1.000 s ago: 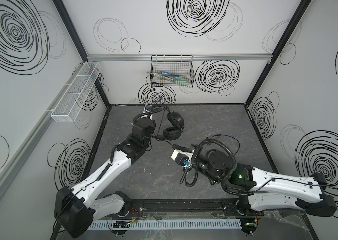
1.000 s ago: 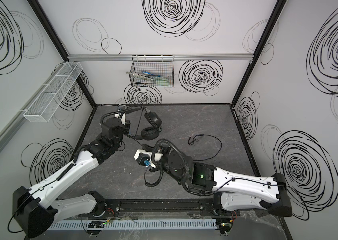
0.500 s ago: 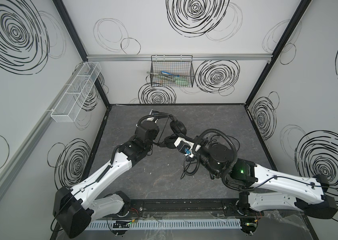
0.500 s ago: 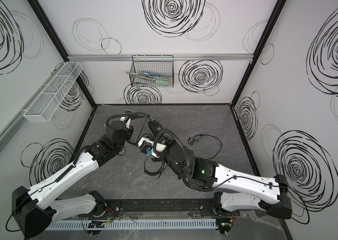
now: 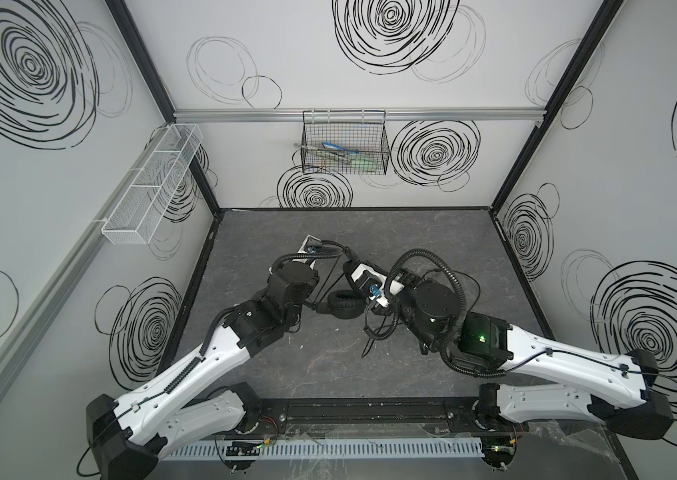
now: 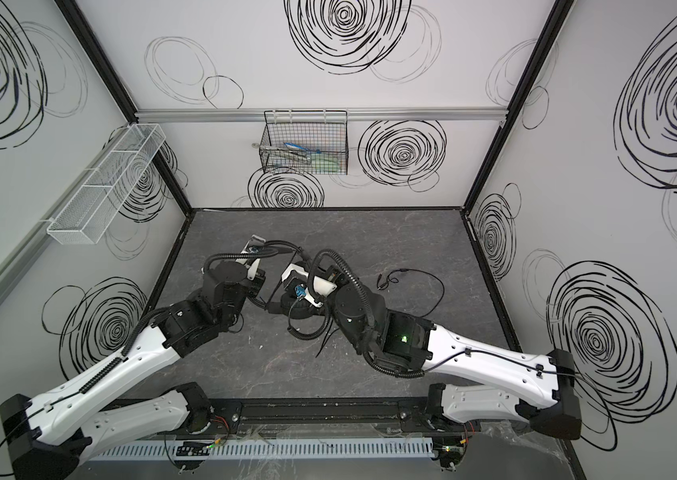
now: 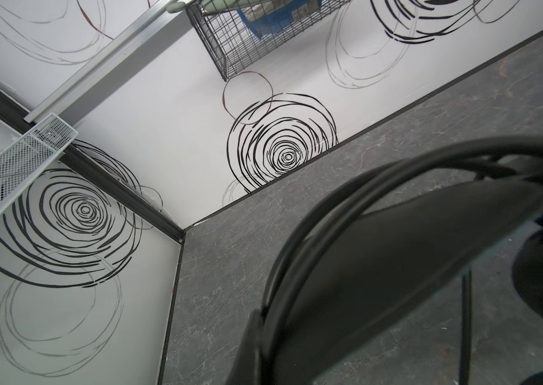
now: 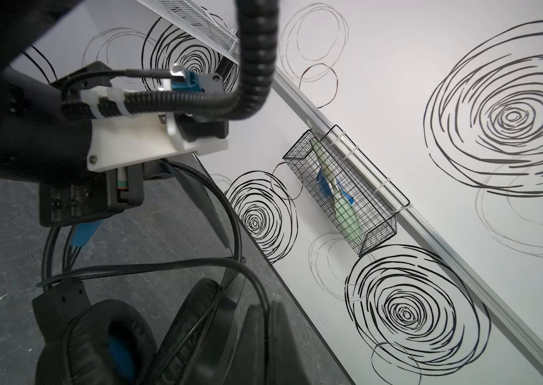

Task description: Wrap the headphones

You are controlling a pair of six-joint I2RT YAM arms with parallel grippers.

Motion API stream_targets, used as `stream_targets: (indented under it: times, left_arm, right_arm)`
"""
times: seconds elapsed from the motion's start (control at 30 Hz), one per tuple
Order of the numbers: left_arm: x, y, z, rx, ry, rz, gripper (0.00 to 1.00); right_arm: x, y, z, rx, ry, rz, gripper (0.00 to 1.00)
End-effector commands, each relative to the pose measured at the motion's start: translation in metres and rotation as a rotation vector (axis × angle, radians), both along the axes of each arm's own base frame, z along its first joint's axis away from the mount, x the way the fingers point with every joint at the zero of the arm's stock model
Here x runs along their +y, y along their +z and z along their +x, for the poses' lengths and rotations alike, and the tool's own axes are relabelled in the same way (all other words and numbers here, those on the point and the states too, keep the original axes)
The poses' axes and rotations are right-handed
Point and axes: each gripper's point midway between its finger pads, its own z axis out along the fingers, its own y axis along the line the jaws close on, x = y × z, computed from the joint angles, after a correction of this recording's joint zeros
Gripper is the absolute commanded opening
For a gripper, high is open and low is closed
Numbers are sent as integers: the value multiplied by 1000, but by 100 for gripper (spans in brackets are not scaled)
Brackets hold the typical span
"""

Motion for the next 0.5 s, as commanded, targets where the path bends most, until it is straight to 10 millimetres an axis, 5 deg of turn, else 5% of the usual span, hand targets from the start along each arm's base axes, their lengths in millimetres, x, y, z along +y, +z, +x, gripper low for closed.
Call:
stream_targets:
  times: [0.0, 0.47]
  left_arm:
    - [3, 17, -8, -58, 2, -24, 0]
    - [-13, 33, -40, -60, -122, -33, 0]
  right_arm:
    - [-15, 7, 2, 15, -39, 48, 0]
    - [-30, 7, 2, -9, -68, 83, 0]
